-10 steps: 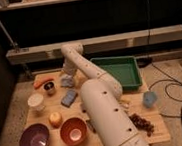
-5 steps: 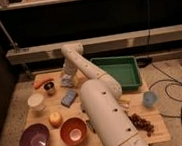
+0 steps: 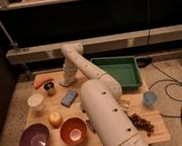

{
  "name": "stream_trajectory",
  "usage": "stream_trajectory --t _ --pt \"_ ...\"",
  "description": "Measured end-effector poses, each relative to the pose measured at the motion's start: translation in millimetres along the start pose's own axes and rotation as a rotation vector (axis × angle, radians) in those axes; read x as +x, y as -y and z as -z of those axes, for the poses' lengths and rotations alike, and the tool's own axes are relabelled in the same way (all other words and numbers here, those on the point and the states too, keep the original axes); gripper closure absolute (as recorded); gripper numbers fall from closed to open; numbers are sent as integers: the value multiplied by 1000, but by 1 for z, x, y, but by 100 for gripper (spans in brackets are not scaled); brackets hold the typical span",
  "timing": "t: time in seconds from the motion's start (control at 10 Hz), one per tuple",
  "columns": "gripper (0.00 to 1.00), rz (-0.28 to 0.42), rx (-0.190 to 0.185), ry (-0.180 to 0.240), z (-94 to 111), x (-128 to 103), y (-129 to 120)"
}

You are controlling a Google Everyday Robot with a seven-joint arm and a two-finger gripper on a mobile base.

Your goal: Place towel in table surface

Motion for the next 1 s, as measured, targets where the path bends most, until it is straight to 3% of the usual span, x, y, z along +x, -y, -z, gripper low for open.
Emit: stream_trajectory --t 0.4,0.6,0.8,1.0 --pt "100 -4 0 1 1 1 -1" --pt "100 -8 57 -11 15 3 2" --pt "100 -4 118 -33 50 4 8" --pt "100 14 170 -68 100 -3 19"
